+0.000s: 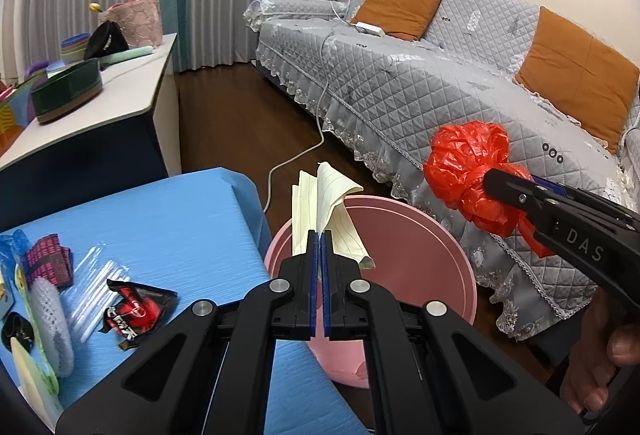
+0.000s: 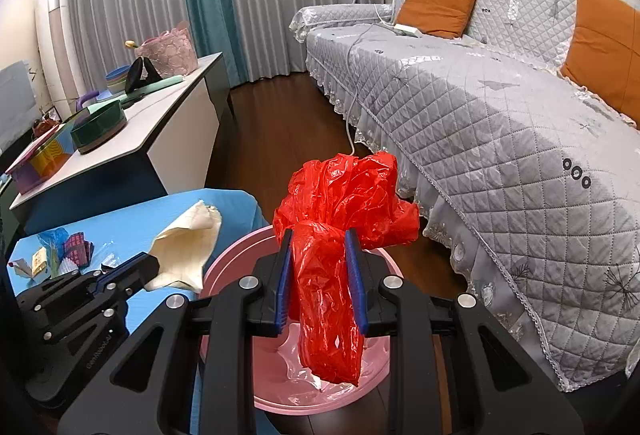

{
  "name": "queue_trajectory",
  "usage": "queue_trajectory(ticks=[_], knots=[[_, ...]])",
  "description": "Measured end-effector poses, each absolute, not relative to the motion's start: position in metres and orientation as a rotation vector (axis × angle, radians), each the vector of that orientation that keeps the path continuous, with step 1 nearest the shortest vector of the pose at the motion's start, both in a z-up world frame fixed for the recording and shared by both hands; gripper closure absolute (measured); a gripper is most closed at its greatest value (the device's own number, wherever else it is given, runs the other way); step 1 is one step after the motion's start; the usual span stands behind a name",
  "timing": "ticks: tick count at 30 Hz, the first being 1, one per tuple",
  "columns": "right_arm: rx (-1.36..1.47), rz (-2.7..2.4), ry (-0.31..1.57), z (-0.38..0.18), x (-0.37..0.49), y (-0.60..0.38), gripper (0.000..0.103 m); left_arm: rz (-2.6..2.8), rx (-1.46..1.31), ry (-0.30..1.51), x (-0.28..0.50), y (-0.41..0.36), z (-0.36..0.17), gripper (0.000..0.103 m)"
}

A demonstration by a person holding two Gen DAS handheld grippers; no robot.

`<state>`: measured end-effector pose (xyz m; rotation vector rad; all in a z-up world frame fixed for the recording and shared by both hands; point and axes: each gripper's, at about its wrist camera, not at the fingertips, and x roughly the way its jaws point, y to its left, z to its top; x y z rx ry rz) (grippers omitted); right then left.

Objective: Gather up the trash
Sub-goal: 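Carry both items over the pink bin and open both grippers to drop them, then move both grippers back to the table toward the remaining trash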

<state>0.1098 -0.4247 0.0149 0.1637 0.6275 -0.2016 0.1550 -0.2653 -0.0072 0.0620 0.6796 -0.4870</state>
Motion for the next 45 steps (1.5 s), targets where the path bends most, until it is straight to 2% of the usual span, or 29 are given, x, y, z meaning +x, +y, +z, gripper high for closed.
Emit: queue_trajectory(ticks=[5, 8, 9, 10, 11, 29, 37, 45], knots=[[0.164, -0.202, 0.634, 0.013, 0.111, -0.425, 0.078, -0.494, 0.06, 0.689, 0.159, -0.268, -0.009, 0.102], [0.158, -0.209, 0.643, 0.012, 0.112, -0.424, 0.069, -0.516, 0.063, 0.718, 0.162, -0.27, -0.012, 0.098], [0.15, -0.215, 0.653, 0.01, 0.114, -0.424, 0.051, -0.513, 0.058, 0.725, 0.162, -0.269, -0.014, 0.088], [0.146, -0.222, 0.655, 0.009, 0.114, -0.424, 0.039, -0.506, 0.05, 0.73, 0.163, -0.267, -0.015, 0.082], [0.149, -0.224, 0.65, 0.009, 0.113, -0.424, 0.039, -0.497, 0.041, 0.733, 0.163, -0.264, -0.016, 0.076], [0.136, -0.231, 0.613, 0.02, 0.106, -0.407, 0.04, -0.426, 0.006, 0.689, 0.132, -0.213, 0.012, 0.076], [0.126, -0.154, 0.556, 0.034, 0.093, -0.38, 0.054, -0.378, -0.018, 0.652, 0.105, -0.169, 0.029, 0.076], [0.109, -0.07, 0.52, 0.044, 0.077, -0.341, 0.063, -0.316, -0.044, 0.609, 0.078, -0.116, 0.045, 0.076]])
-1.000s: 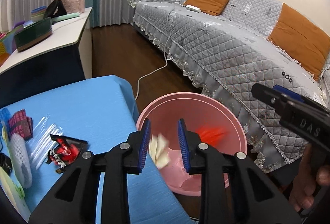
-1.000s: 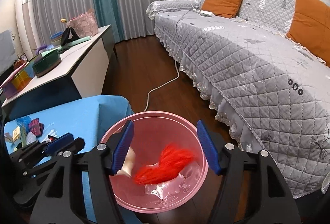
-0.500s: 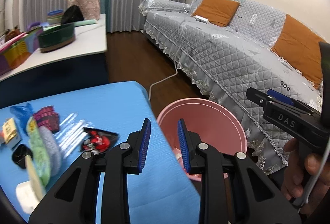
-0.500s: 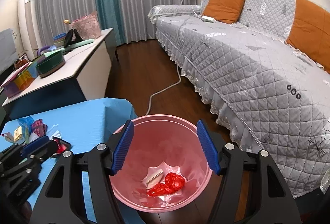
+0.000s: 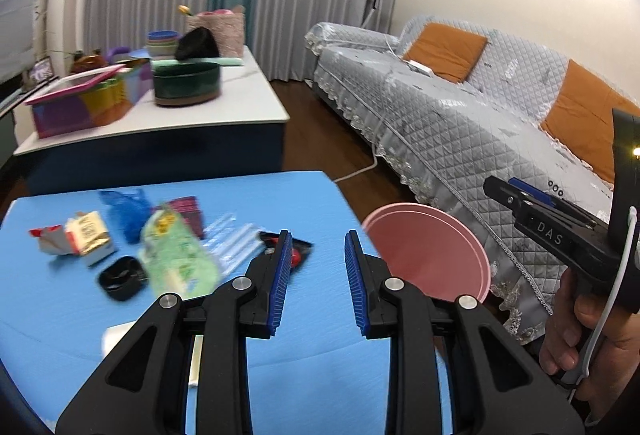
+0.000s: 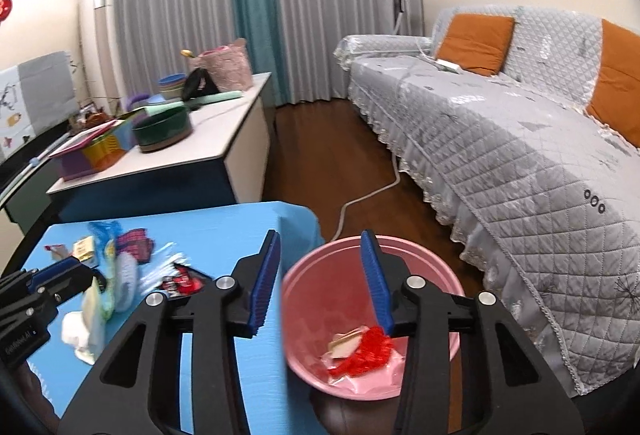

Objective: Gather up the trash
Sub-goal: 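Move both grippers back to the table toward the remaining trash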

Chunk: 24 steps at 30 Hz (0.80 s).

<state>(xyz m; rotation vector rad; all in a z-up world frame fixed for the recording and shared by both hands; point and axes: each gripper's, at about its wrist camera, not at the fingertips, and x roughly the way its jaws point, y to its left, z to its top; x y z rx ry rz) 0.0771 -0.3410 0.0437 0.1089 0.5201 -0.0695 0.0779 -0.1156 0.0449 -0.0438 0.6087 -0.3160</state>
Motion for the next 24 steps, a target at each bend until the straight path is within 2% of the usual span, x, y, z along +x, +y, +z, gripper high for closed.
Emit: queue_trajectory(ticks=[7, 15, 24], knots=[[0.113, 0.013, 0.516, 0.047, 0.075, -0.306, 0.072, -0.222, -0.08, 0.597, 0.059, -0.059, 0.047, 0.076], [0.103, 0.098, 0.555, 0.035, 0.087, -0.262, 0.072, -0.079, -0.141, 0.616, 0.05, 0.007, 0.022, 0.076], [0.078, 0.156, 0.624, 0.009, 0.114, -0.223, 0.072, 0.005, -0.177, 0.706, 0.064, 0.042, -0.025, 0.075]])
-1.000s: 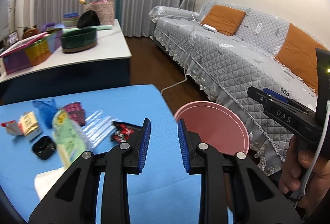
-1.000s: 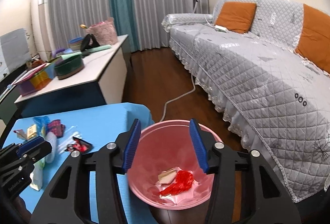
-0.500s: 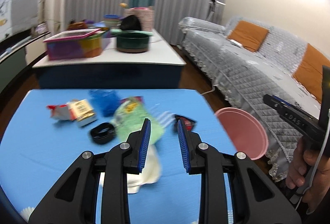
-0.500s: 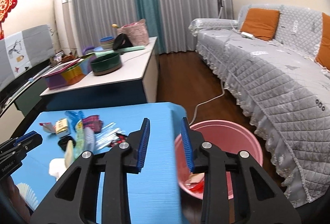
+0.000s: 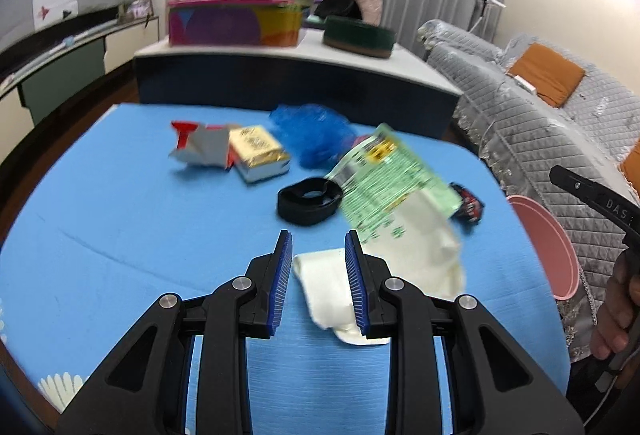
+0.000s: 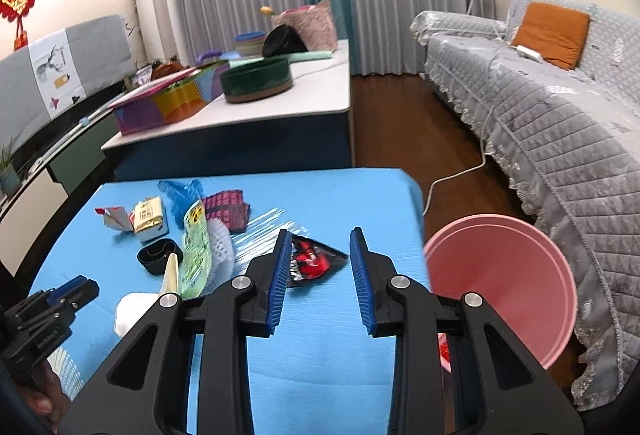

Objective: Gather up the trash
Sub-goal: 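Move both grippers back to the table toward the remaining trash, then grasp the black-and-red wrapper with the right gripper while the left grasps white tissue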

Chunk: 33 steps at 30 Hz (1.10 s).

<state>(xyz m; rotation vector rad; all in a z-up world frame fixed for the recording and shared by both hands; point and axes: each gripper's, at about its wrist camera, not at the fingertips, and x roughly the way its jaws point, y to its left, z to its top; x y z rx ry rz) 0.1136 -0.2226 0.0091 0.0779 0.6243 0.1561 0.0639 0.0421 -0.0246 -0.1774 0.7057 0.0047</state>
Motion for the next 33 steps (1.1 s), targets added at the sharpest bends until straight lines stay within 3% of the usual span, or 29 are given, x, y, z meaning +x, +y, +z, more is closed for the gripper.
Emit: queue_trajectory(ticks=[6, 8, 10, 16, 33], knots=[[0.061, 0.164, 0.665, -0.01, 0.131, -0.205, 0.071, 0.012, -0.212, 0.774, 0.078, 0.048, -0.048, 0.059], [0.06, 0.158, 0.685, -0.018, 0.139, -0.202, 0.066, 0.012, -0.224, 0.792, 0.082, 0.049, -0.055, 0.059], [0.063, 0.152, 0.706, -0.027, 0.147, -0.2, 0.054, 0.009, -0.233, 0.808, 0.086, 0.049, -0.061, 0.058], [0.07, 0.152, 0.757, -0.046, 0.166, -0.196, 0.042, -0.007, -0.258, 0.857, 0.096, 0.047, -0.075, 0.058], [0.046, 0.145, 0.852, -0.074, 0.195, -0.185, 0.038, -0.041, -0.271, 0.874, 0.101, 0.04, -0.078, 0.058]])
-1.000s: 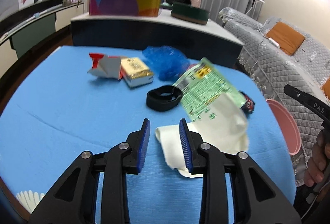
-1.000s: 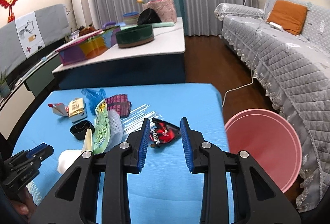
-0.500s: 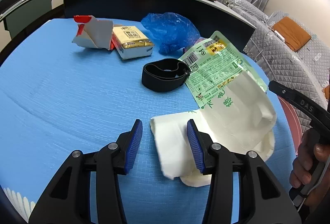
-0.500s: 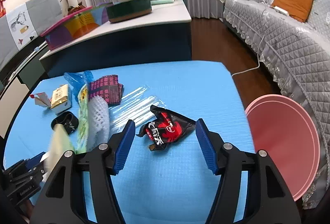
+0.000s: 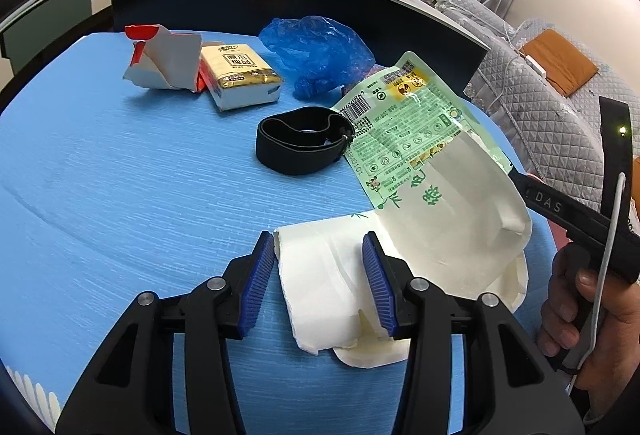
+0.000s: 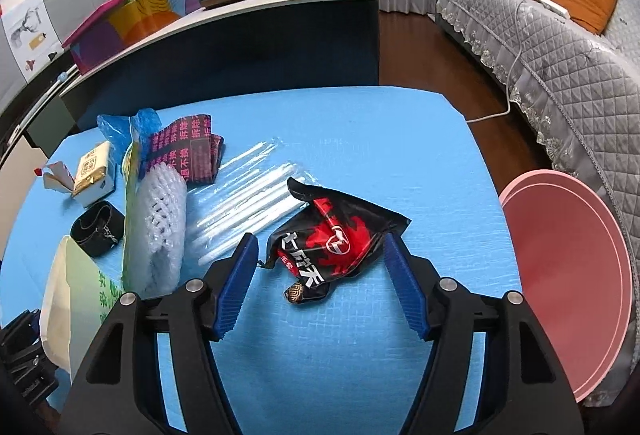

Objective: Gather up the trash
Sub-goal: 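Grasp the black-and-red wrapper with the right gripper while the left grasps white tissue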

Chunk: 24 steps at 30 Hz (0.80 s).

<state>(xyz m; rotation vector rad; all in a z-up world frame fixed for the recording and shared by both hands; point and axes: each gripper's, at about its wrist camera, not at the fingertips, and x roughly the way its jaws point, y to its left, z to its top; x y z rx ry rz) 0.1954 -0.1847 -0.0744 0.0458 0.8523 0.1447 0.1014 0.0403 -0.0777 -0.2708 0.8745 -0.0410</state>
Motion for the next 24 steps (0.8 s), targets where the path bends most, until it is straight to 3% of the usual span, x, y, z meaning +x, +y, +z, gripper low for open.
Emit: queue_trajectory(ticks=[5, 13, 24], knots=[[0.033, 0.144, 0.852, -0.074, 0.195, -0.185, 0.045, -0.042, -0.288, 0.878, 0.1, 0.043, -0.077, 0.058], [0.014, 0.151, 0.862, -0.074, 0.192, -0.187, 0.099, -0.039, -0.31, 0.882, 0.097, 0.047, -0.076, 0.057], [0.012, 0.151, 0.833, -0.062, 0.175, -0.193, 0.102, -0.071, -0.336, 0.896, 0.089, 0.047, -0.076, 0.058]])
